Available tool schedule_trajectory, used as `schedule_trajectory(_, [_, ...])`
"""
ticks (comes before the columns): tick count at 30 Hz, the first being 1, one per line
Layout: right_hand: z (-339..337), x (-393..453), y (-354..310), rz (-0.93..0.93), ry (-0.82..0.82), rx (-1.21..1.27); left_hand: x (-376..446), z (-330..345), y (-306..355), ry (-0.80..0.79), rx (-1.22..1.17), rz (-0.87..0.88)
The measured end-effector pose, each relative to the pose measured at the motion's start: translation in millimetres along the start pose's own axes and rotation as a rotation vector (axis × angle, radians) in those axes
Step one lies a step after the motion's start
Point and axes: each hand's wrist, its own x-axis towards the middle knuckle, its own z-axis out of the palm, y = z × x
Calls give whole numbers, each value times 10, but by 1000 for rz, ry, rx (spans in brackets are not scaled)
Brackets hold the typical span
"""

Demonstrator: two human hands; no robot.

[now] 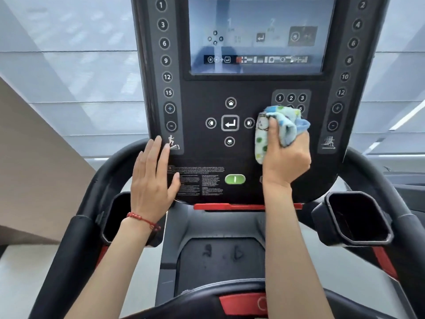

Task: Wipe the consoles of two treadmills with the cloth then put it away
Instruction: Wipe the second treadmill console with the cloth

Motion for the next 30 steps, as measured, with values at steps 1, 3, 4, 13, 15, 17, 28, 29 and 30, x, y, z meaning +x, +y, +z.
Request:
schedule_trajectory(1, [-14,-9,22,47,15,6,-16,-2,-28,-6,-2,8])
schedule_trajectory(3, [-11,-65,-2,115,35,-10,-41,2,-90,-13,-15,28])
schedule_trajectory(4, [-1,-98,-42,152,41,-17,-46,6,-120,-12,-26,41])
schedule_trajectory(13, [112,-906,-755,49,-52,-34,-35,14,-336,-5,-129,154])
schedule_trajectory(15, [121,-1166,-917,-27,-131,-26,-33,26,-352,0,-165,167])
schedule_trajectory(17, [123,-1367,-1023,-75,-198,-7,-37,40,-373,3,-195,162])
schedule_trajectory(28, [3,-966,-548,181,-1,-100,78,-11,-361,30,-173,234])
schedule_trajectory(29, [-28,-847,-441,223,36,-109,96,-12,-337,34,-173,242])
schedule_trajectory(30, [-60,-727,-333,251,71,-109,113,-10,-308,41,-172,251])
